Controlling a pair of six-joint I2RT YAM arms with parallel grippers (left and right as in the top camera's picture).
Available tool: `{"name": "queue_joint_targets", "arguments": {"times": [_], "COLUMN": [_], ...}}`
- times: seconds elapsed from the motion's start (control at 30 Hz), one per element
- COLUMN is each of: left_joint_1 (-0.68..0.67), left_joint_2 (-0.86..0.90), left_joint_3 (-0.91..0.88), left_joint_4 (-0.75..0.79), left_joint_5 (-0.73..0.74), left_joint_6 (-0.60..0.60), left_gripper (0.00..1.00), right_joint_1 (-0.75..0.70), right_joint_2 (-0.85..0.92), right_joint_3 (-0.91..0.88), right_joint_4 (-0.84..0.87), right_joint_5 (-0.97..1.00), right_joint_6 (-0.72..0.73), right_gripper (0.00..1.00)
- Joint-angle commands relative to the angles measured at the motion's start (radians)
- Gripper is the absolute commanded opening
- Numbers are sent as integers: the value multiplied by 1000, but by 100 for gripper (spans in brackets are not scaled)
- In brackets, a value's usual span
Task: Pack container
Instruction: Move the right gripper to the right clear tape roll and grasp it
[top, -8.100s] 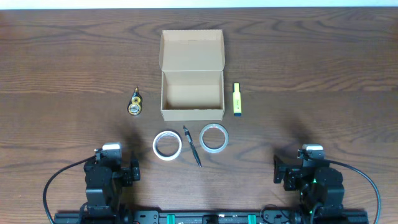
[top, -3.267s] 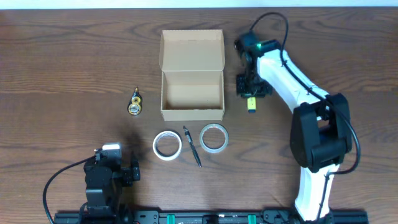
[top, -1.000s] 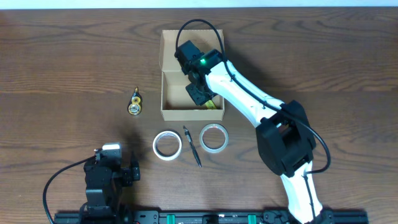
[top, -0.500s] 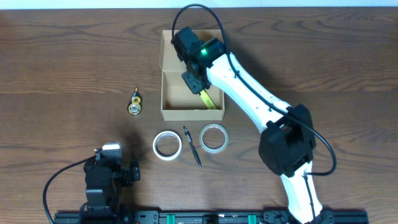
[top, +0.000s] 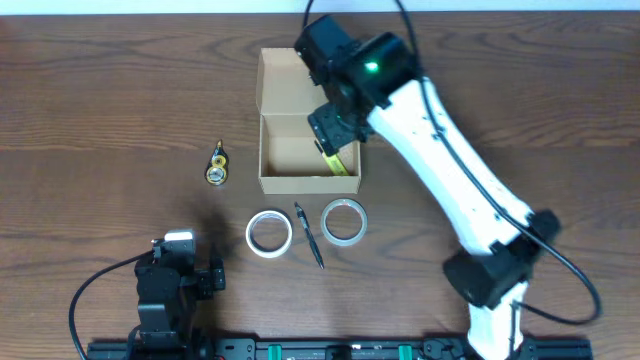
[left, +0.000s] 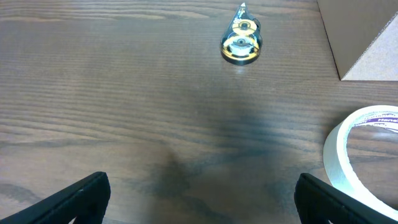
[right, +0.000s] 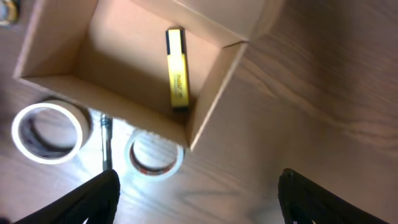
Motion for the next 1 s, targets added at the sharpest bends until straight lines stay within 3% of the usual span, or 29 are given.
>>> {"name": "queue_joint_targets", "arguments": {"times": [0.0, 0.17, 0.37, 0.5, 0.8, 0.97], "left_joint_1": [4, 4, 4, 4, 4, 4], "left_joint_2": [-6, -6, -6, -6, -6, -6], "left_joint_3": [-12, -12, -12, -12, -12, -12], "left_joint_4": [-4, -4, -4, -4, -4, -4], "left_joint_5": [-6, -6, -6, -6, -6, -6], "left_joint_6": [14, 14, 14, 14, 14, 14], "left_gripper": [95, 96, 95, 95, 96, 95], "right_joint_1": [-16, -49, -50, -29, 68, 68], "right_joint_2": [-59, -154, -437, -569, -561, -561], "right_joint_3": [11, -149, -618, -912, -1142, -1215], "right_joint_4": [-43, -45, 193, 349, 515, 616], "right_joint_5": [3, 4, -48, -80, -25, -23], "right_joint_6": [29, 76, 126, 303, 719, 789], "right_gripper": [83, 85, 91, 91, 95, 95]}}
